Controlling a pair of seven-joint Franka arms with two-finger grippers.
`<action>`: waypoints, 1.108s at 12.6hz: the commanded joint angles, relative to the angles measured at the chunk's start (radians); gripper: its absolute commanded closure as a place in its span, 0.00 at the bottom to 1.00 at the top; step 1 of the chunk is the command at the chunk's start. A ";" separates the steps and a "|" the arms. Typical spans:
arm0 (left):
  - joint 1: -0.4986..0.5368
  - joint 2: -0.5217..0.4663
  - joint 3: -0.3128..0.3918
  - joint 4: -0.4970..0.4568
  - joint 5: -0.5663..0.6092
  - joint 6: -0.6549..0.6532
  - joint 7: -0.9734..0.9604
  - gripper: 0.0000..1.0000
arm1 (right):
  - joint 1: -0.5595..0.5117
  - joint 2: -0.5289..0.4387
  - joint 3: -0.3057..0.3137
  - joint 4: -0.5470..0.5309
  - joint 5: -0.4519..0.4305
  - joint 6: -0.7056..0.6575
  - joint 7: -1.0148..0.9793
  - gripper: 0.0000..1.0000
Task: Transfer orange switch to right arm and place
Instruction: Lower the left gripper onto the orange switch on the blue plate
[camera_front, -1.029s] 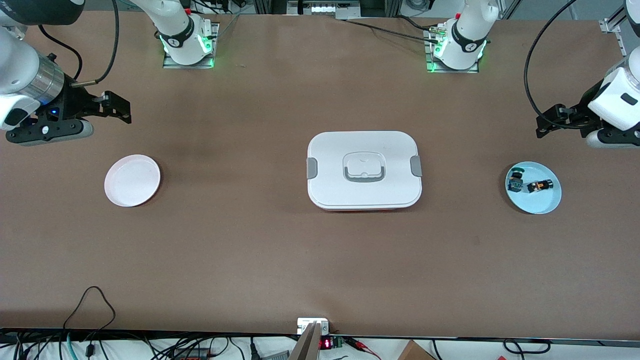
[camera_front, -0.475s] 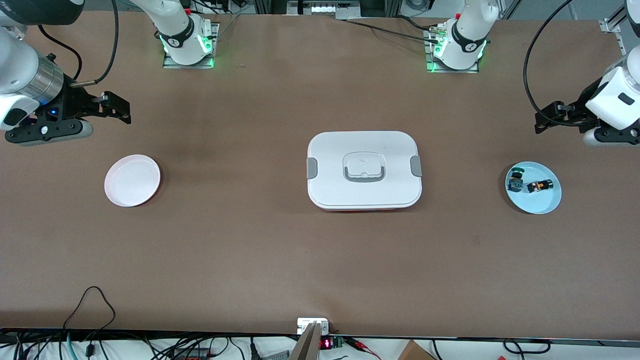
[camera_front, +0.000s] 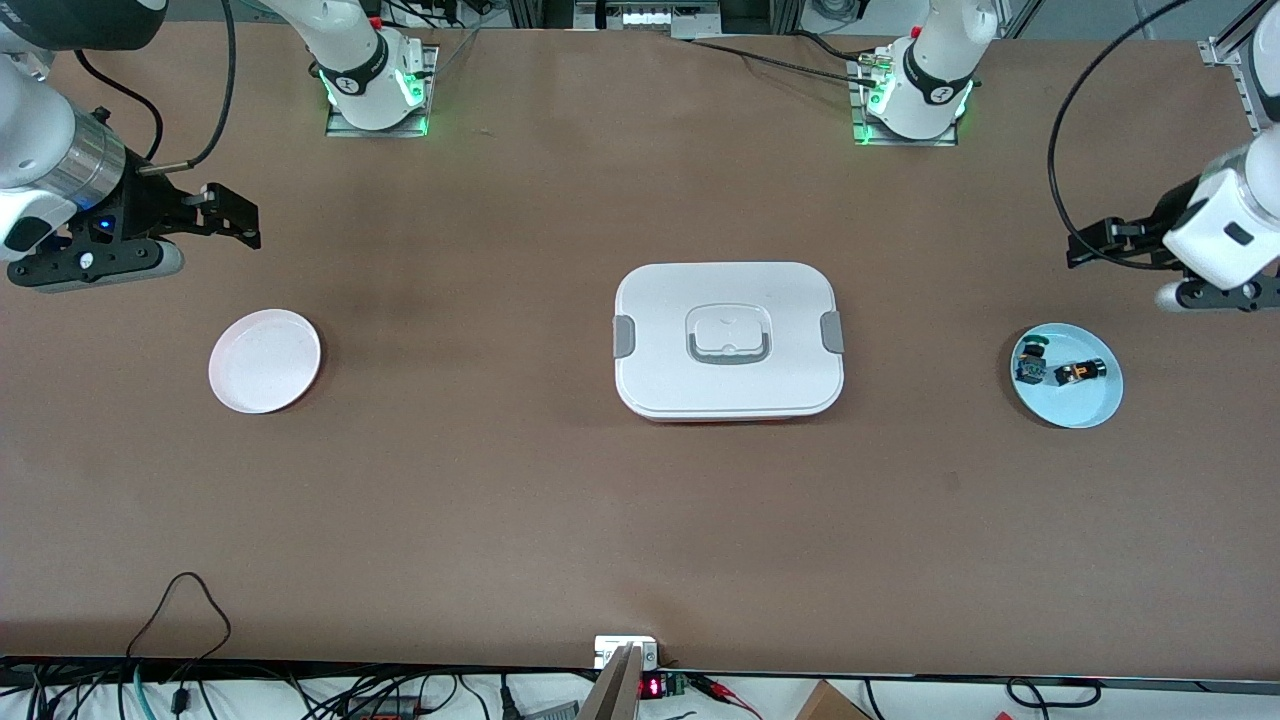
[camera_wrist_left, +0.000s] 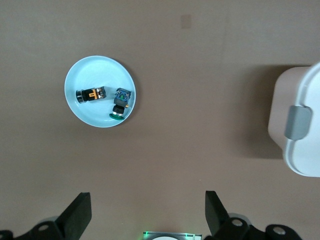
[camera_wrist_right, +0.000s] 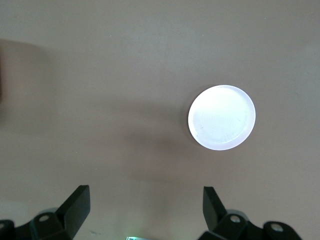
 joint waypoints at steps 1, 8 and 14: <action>0.079 0.104 -0.002 0.049 -0.001 -0.002 0.030 0.00 | 0.001 -0.006 -0.002 0.009 0.006 -0.003 0.003 0.00; 0.159 0.262 -0.012 -0.026 0.171 0.266 0.036 0.00 | 0.001 -0.006 0.000 0.009 0.006 -0.003 0.003 0.00; 0.248 0.305 -0.012 -0.286 0.172 0.715 0.071 0.00 | 0.003 -0.006 0.000 0.010 0.006 -0.003 0.003 0.00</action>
